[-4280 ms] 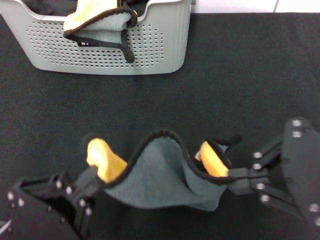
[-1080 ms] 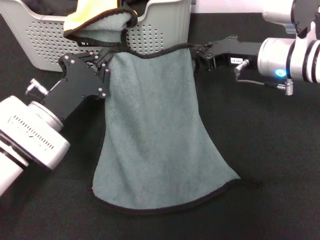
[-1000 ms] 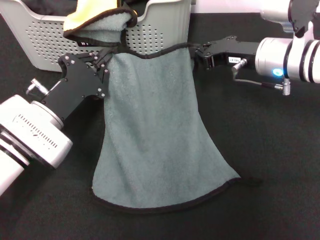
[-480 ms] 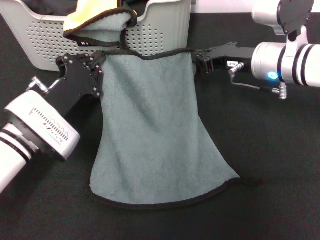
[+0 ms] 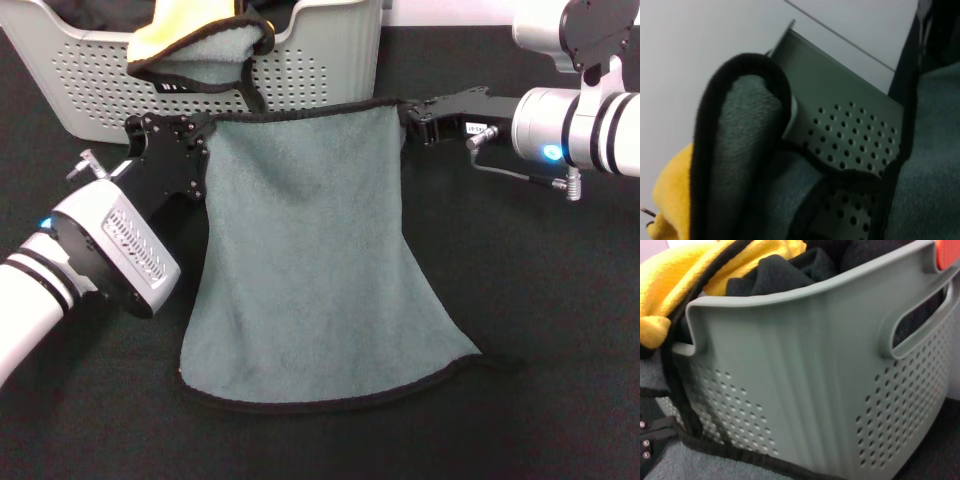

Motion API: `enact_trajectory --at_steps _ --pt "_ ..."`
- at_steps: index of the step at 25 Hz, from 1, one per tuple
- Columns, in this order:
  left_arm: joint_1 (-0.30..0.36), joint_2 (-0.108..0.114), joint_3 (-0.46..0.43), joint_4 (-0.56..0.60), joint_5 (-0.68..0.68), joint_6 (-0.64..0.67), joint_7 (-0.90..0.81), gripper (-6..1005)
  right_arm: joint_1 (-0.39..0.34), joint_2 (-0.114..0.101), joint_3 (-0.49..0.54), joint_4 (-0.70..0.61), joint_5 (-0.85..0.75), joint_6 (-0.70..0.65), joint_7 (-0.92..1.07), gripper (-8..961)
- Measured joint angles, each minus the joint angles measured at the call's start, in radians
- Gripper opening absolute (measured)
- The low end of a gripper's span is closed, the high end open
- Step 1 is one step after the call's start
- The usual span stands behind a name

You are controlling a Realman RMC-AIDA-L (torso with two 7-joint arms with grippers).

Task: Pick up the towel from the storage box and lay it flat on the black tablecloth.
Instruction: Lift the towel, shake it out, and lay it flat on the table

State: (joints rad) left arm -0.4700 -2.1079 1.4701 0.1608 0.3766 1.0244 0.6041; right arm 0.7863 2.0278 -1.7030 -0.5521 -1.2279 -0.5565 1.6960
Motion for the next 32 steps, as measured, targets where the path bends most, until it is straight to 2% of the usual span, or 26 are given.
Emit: enact_trajectory --at_steps 8,14,23,29,32 --pt "-0.023 0.0 0.001 0.0 -0.001 -0.095 0.104 15 0.003 0.0 0.0 0.009 0.001 0.011 0.023 14" --pt "-0.026 0.0 -0.002 0.002 -0.003 -0.1 0.146 15 0.003 0.0 -0.002 -0.001 0.0 0.016 0.044 14" --pt "-0.018 0.0 0.001 0.002 -0.039 -0.096 0.222 15 0.077 -0.004 -0.081 0.009 -0.02 0.019 0.143 14" --pt "-0.014 0.0 0.002 0.0 -0.044 -0.096 0.23 15 0.102 -0.006 -0.083 0.011 -0.219 0.021 0.343 14" --pt "-0.014 0.0 0.003 -0.001 -0.044 -0.096 0.23 15 0.107 -0.009 -0.081 0.011 -0.268 0.024 0.397 14"
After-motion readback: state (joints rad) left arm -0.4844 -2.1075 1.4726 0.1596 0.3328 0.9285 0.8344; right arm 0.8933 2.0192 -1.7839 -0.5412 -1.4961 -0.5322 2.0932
